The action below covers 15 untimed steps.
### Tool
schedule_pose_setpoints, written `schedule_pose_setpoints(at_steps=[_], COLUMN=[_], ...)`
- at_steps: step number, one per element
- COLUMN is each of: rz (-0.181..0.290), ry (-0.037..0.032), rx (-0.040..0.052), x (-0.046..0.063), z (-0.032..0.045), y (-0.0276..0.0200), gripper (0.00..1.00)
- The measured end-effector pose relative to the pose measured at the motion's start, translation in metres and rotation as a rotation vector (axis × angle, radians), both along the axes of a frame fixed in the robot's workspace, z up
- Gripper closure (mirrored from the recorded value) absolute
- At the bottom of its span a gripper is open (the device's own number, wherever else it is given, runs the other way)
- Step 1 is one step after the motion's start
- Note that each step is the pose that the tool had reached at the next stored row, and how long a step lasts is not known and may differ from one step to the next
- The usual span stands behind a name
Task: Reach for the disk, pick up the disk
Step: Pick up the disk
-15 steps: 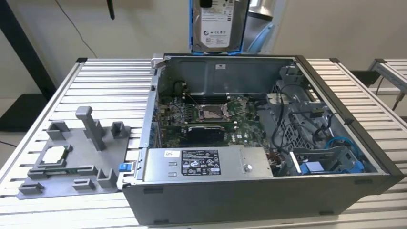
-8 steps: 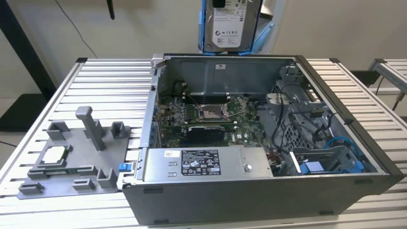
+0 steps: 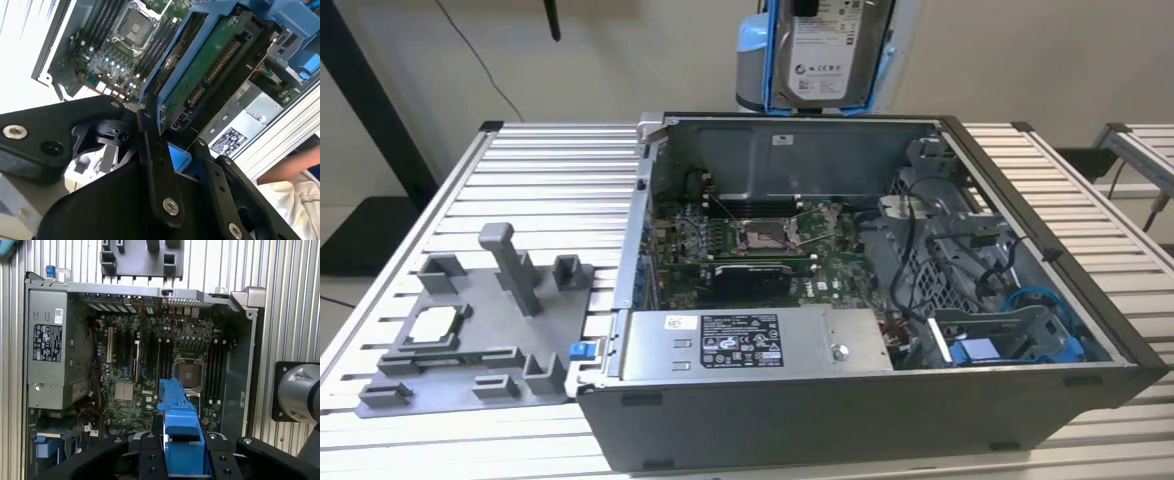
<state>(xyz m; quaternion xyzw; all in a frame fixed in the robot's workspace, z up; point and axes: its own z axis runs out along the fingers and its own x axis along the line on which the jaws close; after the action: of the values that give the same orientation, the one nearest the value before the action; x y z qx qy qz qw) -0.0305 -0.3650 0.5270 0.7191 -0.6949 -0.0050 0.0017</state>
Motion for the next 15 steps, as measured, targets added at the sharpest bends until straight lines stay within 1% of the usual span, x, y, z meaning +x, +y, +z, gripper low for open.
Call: schedule_pose_setpoints(at_steps=[7, 15], rz=[0.000, 0.000], ry=[0.0000, 0.0000], rx=[0.0000, 0.0000], x=[0.020, 0.041], z=[0.0000, 0.0000], y=[0.0000, 0.0001], gripper=[1.00, 1.00])
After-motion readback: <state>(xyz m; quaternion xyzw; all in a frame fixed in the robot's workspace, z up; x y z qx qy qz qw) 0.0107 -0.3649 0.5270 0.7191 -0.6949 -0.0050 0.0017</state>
